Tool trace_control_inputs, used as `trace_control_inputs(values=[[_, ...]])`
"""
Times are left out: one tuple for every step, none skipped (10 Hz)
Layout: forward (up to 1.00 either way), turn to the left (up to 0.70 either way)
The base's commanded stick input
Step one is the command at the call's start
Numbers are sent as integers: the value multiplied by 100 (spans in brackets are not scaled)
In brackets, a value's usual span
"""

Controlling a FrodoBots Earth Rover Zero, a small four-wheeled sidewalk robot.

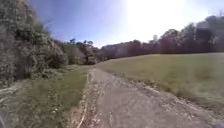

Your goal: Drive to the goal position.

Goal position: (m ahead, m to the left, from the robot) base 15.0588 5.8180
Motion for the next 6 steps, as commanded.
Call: trace_control_inputs(values=[[70, 0], [70, 0], [70, 0], [70, 0], [70, 0], [70, 0]])
